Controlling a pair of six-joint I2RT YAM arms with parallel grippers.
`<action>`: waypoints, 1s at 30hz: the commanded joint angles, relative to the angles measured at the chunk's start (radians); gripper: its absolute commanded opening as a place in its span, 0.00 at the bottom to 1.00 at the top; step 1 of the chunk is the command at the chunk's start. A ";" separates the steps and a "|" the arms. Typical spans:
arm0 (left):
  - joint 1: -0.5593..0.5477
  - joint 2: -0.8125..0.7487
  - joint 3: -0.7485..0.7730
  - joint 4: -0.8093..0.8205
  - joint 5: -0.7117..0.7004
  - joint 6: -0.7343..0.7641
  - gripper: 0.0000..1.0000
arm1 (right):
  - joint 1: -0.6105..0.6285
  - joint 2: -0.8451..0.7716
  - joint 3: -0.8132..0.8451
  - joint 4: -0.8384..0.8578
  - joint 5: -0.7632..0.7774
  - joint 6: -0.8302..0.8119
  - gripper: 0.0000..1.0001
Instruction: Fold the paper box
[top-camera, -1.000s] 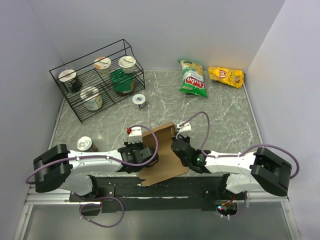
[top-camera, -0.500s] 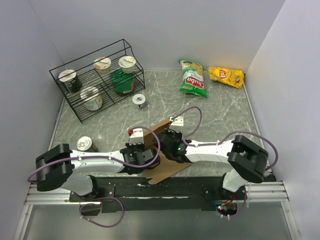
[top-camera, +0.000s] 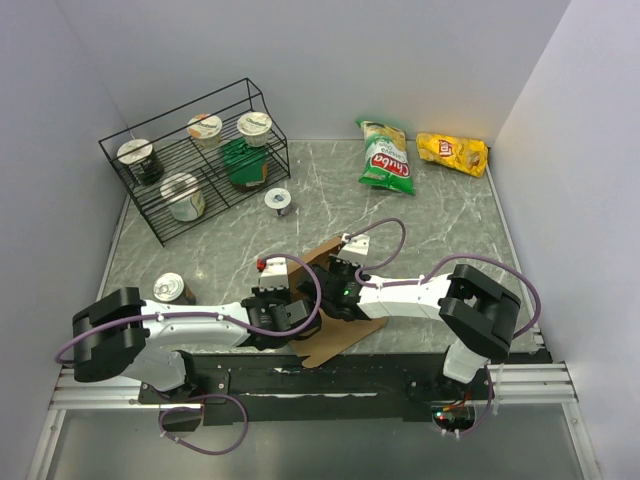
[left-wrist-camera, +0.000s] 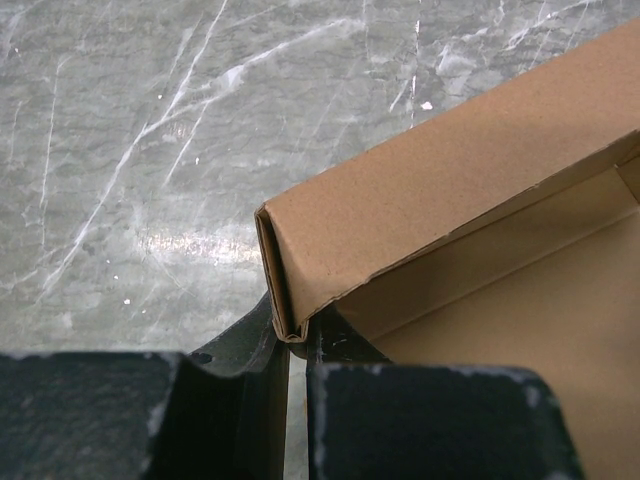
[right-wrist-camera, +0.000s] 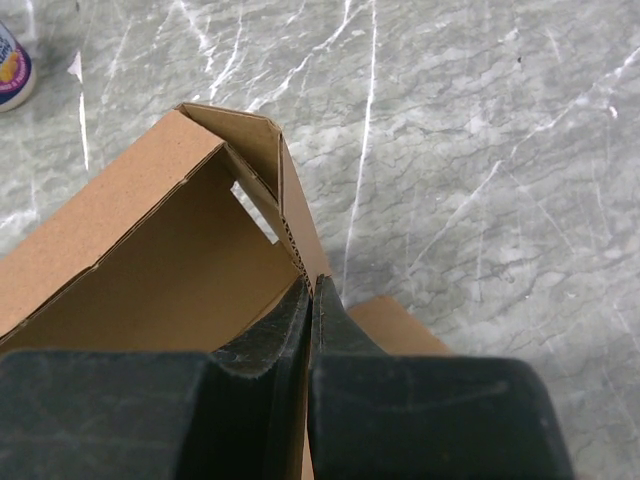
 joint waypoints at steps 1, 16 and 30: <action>-0.028 0.000 0.003 0.001 0.119 -0.030 0.01 | 0.004 -0.023 0.010 0.111 -0.053 0.058 0.00; 0.057 -0.094 -0.040 0.094 0.102 0.228 0.01 | 0.024 -0.452 -0.314 0.303 -0.308 -0.171 0.50; 0.413 -0.347 -0.199 0.564 0.584 0.734 0.01 | -0.049 -1.034 -0.355 0.087 -0.670 -0.613 0.83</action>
